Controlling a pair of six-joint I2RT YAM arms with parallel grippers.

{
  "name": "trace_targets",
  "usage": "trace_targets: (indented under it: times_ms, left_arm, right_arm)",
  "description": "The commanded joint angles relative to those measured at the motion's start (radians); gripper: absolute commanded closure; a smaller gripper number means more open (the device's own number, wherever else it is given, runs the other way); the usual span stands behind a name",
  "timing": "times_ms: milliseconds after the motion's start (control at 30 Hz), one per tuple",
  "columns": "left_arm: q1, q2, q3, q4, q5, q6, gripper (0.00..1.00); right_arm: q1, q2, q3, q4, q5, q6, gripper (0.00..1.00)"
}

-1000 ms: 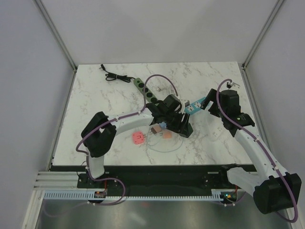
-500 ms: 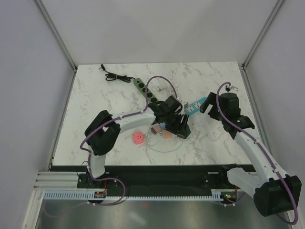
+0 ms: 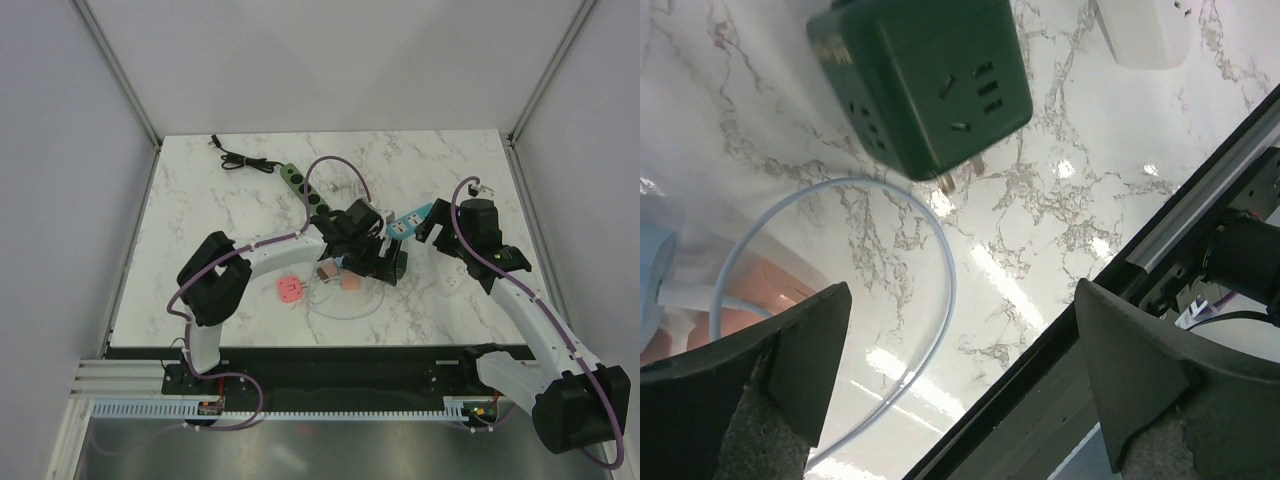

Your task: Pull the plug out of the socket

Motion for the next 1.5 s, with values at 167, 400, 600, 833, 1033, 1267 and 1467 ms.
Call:
trace_targets:
  times_ms: [167,400,600,833,1033,1267,1467]
  left_arm:
    - [0.0,-0.143,0.024,-0.004,-0.12,0.051,0.0]
    - [0.001,-0.301,-0.041,0.05,-0.264,0.097,0.0]
    - [0.003,-0.522,-0.137,0.142,-0.422,0.161,0.0]
    - [0.009,-0.983,-0.484,0.229,-0.548,0.111,0.0]
    - [0.009,-1.449,-0.898,0.194,-0.553,-0.059,0.0]
    - [0.009,-1.798,-1.076,0.091,-0.518,-0.24,0.0]
    - [0.009,-1.986,-1.164,0.045,-0.487,-0.349,0.0]
  right_arm:
    - [-0.002,0.006,-0.023,0.051,-0.031,0.006,0.02]
    - [0.0,0.022,-0.058,0.115,-0.06,0.005,0.02]
    - [0.044,0.075,-0.08,0.21,-0.106,0.023,0.02]
    - [0.303,0.12,-0.093,0.27,0.025,0.083,0.02]
    - [0.403,0.02,-0.242,0.395,0.056,0.138,0.02]
    - [0.411,-0.116,-0.383,0.356,0.078,0.199,0.02]
    - [0.411,-0.27,-0.503,0.401,-0.039,0.215,0.02]
